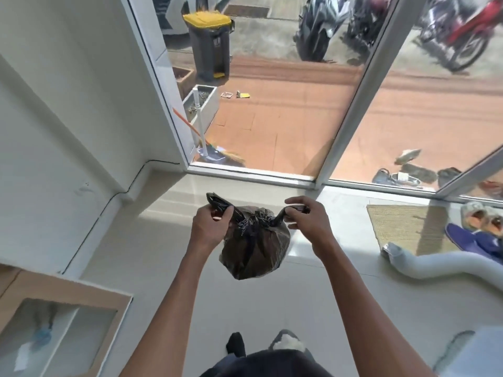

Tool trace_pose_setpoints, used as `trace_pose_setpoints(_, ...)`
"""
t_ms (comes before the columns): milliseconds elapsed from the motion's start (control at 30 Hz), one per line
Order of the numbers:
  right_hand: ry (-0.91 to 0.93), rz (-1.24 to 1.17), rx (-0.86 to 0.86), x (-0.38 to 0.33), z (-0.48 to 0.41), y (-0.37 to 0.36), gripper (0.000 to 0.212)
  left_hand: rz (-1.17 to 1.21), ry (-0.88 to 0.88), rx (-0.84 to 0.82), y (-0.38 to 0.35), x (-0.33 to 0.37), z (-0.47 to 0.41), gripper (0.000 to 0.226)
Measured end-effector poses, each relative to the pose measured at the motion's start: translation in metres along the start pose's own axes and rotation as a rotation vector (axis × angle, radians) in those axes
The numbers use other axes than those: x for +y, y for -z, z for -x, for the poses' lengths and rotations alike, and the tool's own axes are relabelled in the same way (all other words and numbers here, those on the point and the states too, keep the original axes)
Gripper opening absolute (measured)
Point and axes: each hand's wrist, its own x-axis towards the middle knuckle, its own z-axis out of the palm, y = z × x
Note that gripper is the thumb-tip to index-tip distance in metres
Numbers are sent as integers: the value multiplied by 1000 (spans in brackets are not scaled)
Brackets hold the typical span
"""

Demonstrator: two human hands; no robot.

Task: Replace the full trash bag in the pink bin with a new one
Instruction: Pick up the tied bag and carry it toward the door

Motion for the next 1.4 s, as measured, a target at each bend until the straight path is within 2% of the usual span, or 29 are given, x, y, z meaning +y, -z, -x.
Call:
trace_pose_setpoints(167,-72,-66,127,2,-53,27,13,61,17,-53,-43,26,-63,41)
trace_pose_setpoints(367,-138,-95,202,7,-145,68,12,94,-15,-121,-106,62,-136,11)
trace_pose_setpoints(600,-197,-48,147,2,-269,110,9,104,79,-137,-185,100,-210,7)
trace_pose_setpoints(867,-299,87,104,25,-400,132,14,70,212,-153,-272,102,-311,12)
trace_pose_setpoints(1100,-393,222,117,91,-517,126,22,-106,236,-200,-352,66,-429,13)
trace_pose_setpoints(1400,-474,337,96,248,-663,115,25,-209,262,-265,-474,-53,-567,12)
